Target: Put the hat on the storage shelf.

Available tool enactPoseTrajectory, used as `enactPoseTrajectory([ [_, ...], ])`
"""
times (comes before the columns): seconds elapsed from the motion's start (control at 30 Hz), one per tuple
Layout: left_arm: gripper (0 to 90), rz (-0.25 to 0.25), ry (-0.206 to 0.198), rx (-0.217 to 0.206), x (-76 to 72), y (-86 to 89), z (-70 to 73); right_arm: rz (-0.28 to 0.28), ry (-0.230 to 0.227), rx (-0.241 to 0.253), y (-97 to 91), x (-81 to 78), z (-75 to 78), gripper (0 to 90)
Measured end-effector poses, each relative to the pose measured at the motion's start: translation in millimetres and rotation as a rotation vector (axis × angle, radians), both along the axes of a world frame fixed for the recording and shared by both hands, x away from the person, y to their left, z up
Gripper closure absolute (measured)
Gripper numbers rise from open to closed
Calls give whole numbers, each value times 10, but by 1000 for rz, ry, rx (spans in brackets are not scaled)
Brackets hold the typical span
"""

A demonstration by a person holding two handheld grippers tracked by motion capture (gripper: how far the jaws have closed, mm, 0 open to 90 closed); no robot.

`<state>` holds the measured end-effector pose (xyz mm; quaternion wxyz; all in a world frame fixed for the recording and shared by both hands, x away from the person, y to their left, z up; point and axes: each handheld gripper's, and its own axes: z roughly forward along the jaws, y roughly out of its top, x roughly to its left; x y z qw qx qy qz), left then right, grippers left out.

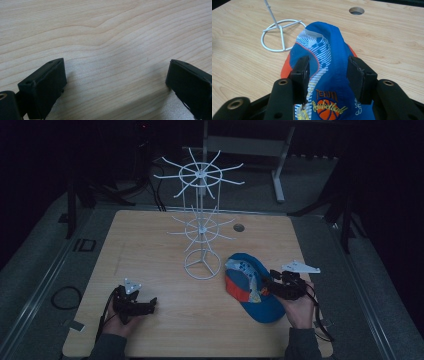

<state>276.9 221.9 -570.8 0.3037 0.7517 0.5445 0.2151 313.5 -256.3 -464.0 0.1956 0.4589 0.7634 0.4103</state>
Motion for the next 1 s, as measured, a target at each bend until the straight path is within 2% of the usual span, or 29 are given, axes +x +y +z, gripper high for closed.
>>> enactPoseTrajectory([
  [0.1,31,0,0,0,0,0,0,-1,1,14,-19,8,17,585],
  [0.17,31,0,0,0,1,0,0,4,20,21,-28,25,25,585],
  [0.33,31,1,-2,-3,4,-3,-2,4,21,7,-28,65,66,598],
  [0.63,31,1,-1,-3,2,-2,0,21,56,-84,-32,265,199,574],
  [1.0,31,0,-1,-1,3,-1,1,56,105,-119,-25,429,260,562],
])
